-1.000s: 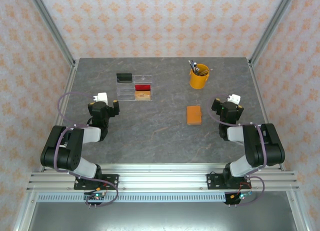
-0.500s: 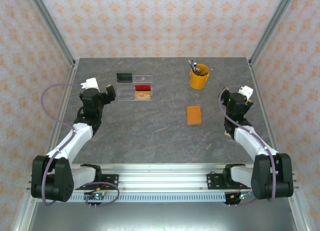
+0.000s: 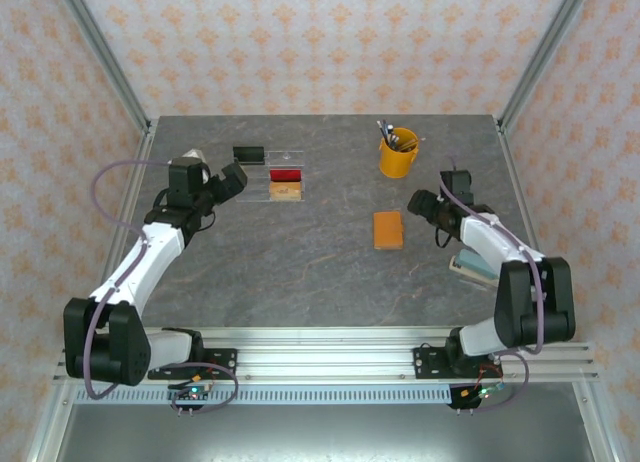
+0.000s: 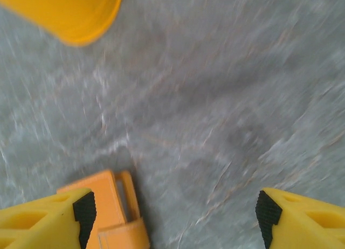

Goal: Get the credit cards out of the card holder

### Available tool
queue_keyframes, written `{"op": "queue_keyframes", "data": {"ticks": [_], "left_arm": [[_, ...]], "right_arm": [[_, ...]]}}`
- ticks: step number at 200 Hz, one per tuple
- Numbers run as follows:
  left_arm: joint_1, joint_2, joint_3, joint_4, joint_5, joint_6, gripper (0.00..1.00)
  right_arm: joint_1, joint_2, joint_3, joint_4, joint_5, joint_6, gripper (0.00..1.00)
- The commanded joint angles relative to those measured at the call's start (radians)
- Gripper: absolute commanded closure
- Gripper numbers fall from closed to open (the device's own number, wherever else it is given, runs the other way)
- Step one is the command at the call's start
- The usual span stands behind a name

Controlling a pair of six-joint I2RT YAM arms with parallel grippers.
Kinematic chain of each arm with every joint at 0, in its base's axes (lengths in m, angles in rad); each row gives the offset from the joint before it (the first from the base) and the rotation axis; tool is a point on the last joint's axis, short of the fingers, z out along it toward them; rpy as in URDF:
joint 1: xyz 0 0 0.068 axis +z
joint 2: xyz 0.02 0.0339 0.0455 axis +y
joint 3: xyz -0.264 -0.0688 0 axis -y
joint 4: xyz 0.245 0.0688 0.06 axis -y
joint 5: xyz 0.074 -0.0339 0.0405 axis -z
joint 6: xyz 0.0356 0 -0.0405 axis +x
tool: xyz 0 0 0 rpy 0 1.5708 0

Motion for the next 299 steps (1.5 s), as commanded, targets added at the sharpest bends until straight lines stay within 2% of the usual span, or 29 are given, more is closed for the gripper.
{"op": "queue_keyframes", "data": {"ticks": [1,29,50,114,136,156,174,183,195,208,229,274,299], "left_arm": [[-0.016,0.016,0.037,-0.043,0.102,-0.034,0.0],[-0.069,0.063,0.083,-0.096,0.132,-0.005,0.0],[-0.12,0.091,0.097,-0.105,0.113,-0.001,0.0],[-0.256,0.224,0.146,-0.094,0.153,-0.061,0.0],[-0.313,0.274,0.142,-0.038,0.175,-0.133,0.0],[-0.378,0.338,0.147,0.056,0.274,-0.228,0.0],[-0.439,0.398,0.16,0.109,0.293,-0.277,0.02],[-0.463,0.428,0.173,0.121,0.304,-0.293,0.05],[-0.491,0.469,0.182,0.154,0.328,-0.321,0.17],[-0.511,0.507,0.184,0.196,0.343,-0.344,0.25],[-0.53,0.543,0.188,0.223,0.332,-0.36,0.31],[-0.533,0.6,0.232,0.203,0.308,-0.338,0.42],[-0.533,0.63,0.275,0.176,0.288,-0.306,0.51]], "right_arm": [[0.022,0.027,0.018,-0.028,-0.087,0.047,0.2],[0.045,0.082,0.031,-0.038,-0.121,0.071,0.2],[0.055,0.122,0.046,-0.051,-0.136,0.086,0.21],[0.081,0.203,0.069,-0.026,-0.216,0.111,0.3],[0.09,0.224,0.087,-0.029,-0.285,0.114,0.34],[0.11,0.238,0.098,-0.02,-0.311,0.112,0.35],[0.132,0.261,0.114,-0.016,-0.33,0.111,0.38],[0.147,0.275,0.126,-0.015,-0.341,0.112,0.4],[0.166,0.289,0.141,-0.011,-0.35,0.111,0.42],[0.186,0.302,0.153,0.006,-0.379,0.121,0.43],[0.199,0.309,0.15,0.05,-0.401,0.15,0.44],[0.198,0.322,0.139,0.075,-0.355,0.185,0.47],[0.181,0.304,0.11,0.117,-0.333,0.224,0.49]]}}
